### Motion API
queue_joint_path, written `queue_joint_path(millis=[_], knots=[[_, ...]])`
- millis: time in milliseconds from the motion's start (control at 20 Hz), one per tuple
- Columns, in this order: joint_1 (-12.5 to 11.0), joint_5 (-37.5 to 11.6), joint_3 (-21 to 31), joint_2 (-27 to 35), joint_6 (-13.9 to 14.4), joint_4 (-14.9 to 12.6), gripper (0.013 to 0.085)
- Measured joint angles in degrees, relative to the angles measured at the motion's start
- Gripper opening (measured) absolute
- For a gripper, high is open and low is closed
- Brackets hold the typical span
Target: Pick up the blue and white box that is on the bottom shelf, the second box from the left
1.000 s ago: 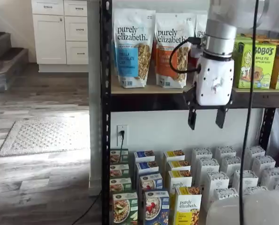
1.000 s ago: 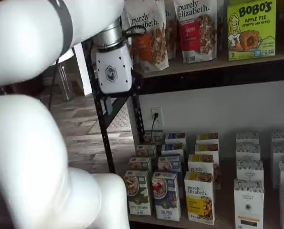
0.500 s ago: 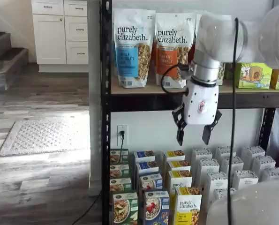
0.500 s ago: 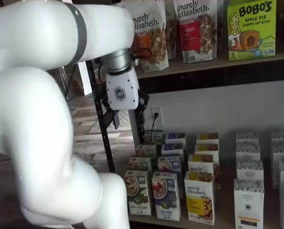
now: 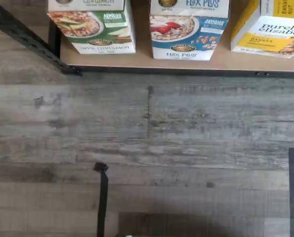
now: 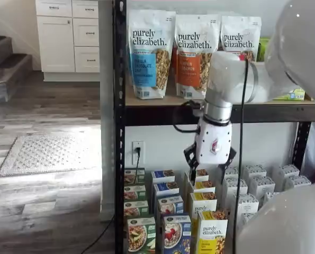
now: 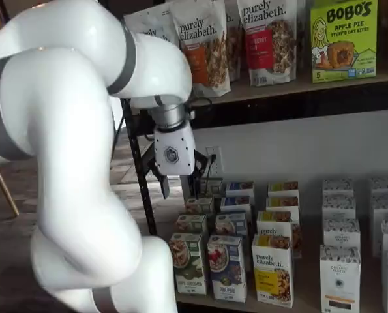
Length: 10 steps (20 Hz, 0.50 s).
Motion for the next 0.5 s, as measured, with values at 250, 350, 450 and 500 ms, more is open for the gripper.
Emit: queue_joint_path(millis=[250, 350, 450, 500], knots=[[-0.79, -8.73, 1.83, 5.37, -2.79, 2.65, 0.0850], [-1.31, -11.57, 1.52, 8.79, -3.69, 2.89, 0.0850], [-1.68, -14.49, 1.29, 11.66, -3.64, 1.90, 0.0850], [-1.93, -16.24, 1.28, 12.99, -4.12, 2.04, 0.0850]])
